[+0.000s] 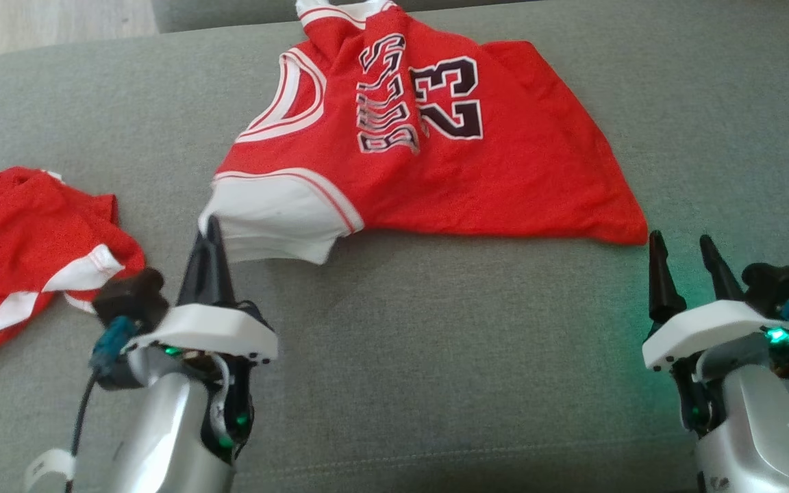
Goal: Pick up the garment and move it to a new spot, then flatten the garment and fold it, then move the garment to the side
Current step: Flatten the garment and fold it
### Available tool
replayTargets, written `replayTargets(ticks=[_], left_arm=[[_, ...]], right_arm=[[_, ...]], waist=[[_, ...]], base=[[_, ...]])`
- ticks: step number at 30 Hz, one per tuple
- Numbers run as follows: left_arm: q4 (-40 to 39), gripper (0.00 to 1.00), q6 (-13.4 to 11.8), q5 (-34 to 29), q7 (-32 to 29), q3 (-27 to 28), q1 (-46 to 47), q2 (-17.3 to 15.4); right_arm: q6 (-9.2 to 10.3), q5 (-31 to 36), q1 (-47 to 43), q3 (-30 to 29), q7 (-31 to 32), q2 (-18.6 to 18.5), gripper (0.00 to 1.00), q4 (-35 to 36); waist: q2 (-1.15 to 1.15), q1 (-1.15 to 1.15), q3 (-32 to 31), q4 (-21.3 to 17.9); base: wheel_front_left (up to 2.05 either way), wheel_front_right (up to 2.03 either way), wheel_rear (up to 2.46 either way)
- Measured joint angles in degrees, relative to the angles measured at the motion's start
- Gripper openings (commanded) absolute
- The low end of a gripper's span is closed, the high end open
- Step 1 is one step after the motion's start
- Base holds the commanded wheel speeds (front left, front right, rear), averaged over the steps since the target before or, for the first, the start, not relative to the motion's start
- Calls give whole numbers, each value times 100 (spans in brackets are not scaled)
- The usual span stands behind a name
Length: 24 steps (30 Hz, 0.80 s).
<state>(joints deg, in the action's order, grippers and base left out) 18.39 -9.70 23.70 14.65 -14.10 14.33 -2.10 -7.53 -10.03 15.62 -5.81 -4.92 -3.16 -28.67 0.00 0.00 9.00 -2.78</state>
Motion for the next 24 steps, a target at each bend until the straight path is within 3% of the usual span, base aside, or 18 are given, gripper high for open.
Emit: replayTargets(ticks=[5, 24], left_arm=[[-449, 0, -169, -55, 0, 214, -114, -7], [-415, 0, -131, -34, 0, -182, -127, -4]], right_arm=[[0, -171, 40, -4, 15, 8, 100, -403], [0, -644, 879, 297, -73, 10, 100, -1762]], waist=[[0, 0, 4, 103], [0, 0, 163, 403]], base=[[0, 0, 0], [0, 0, 0]])
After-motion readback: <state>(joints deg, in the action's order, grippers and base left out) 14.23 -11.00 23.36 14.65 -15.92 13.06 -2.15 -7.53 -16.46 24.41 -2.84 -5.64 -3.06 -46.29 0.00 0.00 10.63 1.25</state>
